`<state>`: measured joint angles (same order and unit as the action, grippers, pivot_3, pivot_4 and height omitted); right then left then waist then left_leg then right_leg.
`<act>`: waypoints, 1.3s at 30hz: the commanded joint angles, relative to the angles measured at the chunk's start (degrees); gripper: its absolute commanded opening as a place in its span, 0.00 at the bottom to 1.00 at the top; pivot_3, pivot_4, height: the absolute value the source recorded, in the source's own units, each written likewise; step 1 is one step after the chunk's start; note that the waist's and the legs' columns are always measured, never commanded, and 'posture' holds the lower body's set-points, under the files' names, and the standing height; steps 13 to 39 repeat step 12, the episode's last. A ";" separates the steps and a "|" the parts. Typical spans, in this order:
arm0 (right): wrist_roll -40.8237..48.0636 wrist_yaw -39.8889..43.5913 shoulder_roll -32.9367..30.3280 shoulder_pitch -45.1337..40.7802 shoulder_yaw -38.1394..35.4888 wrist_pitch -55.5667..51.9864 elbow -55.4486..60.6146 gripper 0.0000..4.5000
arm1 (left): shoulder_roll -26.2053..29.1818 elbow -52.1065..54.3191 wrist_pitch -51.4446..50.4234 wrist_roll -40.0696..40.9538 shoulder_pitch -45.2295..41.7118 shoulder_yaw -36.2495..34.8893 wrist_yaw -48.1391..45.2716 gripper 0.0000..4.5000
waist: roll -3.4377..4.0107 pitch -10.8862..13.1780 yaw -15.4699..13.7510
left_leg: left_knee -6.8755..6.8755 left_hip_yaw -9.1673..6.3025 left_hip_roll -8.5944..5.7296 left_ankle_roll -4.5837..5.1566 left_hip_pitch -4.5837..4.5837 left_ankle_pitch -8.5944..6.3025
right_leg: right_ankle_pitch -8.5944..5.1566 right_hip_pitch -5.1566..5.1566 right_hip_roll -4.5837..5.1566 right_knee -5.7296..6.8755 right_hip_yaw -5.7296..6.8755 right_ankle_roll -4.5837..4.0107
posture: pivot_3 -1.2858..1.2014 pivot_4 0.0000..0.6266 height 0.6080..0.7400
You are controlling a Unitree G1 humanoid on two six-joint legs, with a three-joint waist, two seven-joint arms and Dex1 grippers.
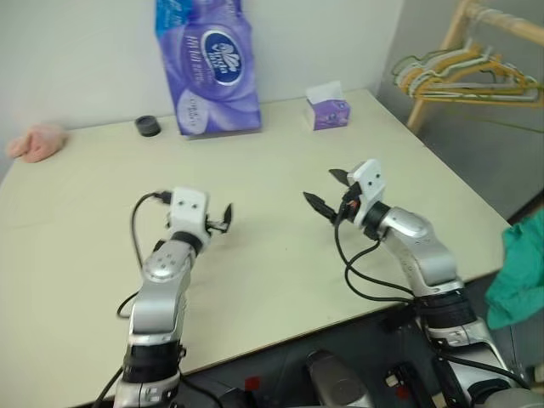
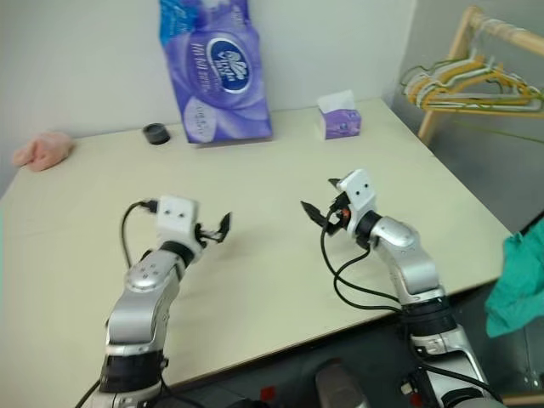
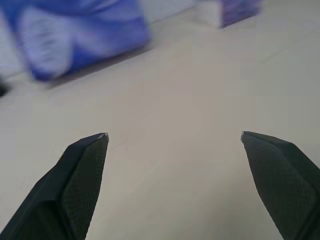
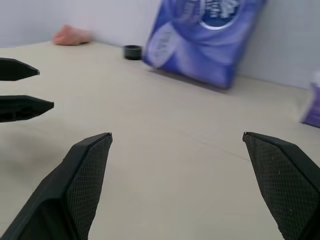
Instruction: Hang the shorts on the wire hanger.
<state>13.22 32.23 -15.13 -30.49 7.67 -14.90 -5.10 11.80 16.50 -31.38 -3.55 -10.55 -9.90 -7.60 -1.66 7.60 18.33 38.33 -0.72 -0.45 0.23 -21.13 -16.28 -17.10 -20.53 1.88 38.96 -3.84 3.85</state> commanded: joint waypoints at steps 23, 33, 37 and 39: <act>-2.98 4.63 5.17 -4.46 0.73 11.43 -15.01 0.99 | -0.58 2.01 0.31 2.44 0.99 -8.24 7.25 1.00 | 0.02 -0.79 -10.64 | 0.59 -0.26 -0.03 -0.19 -1.23 0.12 | 0.30 -0.98 -0.01 0.11 0.31 -0.45 | 0.51 0.09 1.00; -2.98 4.63 5.17 -4.46 0.73 11.43 -15.01 0.99 | -0.58 2.01 0.31 2.44 0.99 -8.24 7.25 1.00 | 0.02 -0.79 -10.64 | 0.59 -0.26 -0.03 -0.19 -1.23 0.12 | 0.30 -0.98 -0.01 0.11 0.31 -0.45 | 0.51 0.09 1.00; -2.98 4.63 5.17 -4.46 0.73 11.43 -15.01 0.99 | -0.58 2.01 0.31 2.44 0.99 -8.24 7.25 1.00 | 0.02 -0.79 -10.64 | 0.59 -0.26 -0.03 -0.19 -1.23 0.12 | 0.30 -0.98 -0.01 0.11 0.31 -0.45 | 0.51 0.09 1.00; -2.98 4.63 5.17 -4.46 0.73 11.43 -15.01 0.99 | -0.58 2.01 0.31 2.44 0.99 -8.24 7.25 1.00 | 0.02 -0.79 -10.64 | 0.59 -0.26 -0.03 -0.19 -1.23 0.12 | 0.30 -0.98 -0.01 0.11 0.31 -0.45 | 0.51 0.09 1.00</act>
